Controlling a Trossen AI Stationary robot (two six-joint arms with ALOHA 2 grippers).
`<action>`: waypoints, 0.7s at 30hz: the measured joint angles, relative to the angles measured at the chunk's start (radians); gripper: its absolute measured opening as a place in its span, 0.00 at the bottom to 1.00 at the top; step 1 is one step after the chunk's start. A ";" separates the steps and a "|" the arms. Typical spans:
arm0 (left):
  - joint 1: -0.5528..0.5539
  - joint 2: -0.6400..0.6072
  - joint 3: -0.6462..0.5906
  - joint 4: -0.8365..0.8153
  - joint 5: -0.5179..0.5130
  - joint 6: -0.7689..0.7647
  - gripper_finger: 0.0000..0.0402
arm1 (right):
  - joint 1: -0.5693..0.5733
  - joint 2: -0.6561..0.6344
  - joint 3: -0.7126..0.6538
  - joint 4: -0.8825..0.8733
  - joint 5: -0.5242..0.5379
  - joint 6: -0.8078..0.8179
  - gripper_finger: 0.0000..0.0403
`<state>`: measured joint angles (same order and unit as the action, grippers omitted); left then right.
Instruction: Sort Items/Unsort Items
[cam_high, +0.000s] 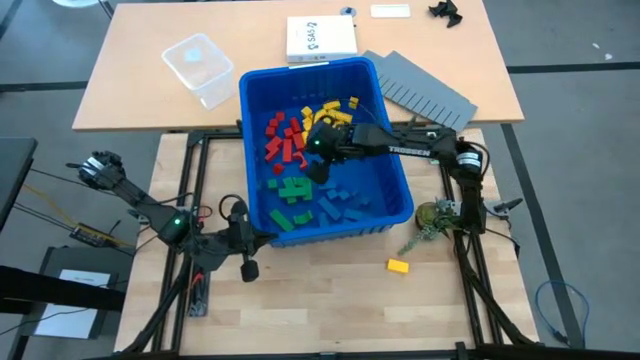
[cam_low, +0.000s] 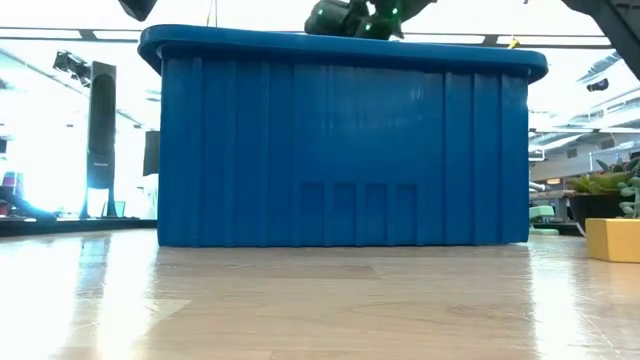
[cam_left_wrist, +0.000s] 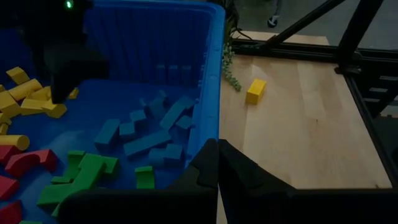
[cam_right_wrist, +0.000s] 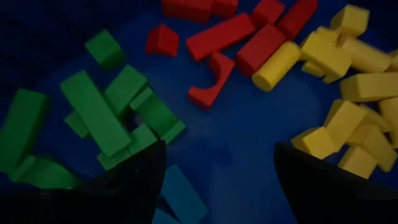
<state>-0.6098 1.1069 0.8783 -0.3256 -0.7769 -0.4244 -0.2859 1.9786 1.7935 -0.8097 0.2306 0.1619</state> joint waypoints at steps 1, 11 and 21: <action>0.000 0.000 0.000 0.001 0.000 0.000 0.03 | -0.002 0.012 0.000 0.000 0.000 0.000 0.73; 0.000 0.000 0.000 0.024 0.000 0.000 0.03 | -0.013 0.068 0.000 -0.015 -0.024 -0.006 0.73; 0.000 0.000 0.000 0.024 0.000 0.000 0.03 | -0.012 0.060 0.000 -0.011 -0.026 0.037 0.73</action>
<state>-0.6098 1.1069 0.8783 -0.3016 -0.7773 -0.4244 -0.2981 2.0385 1.7933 -0.8203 0.2047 0.1988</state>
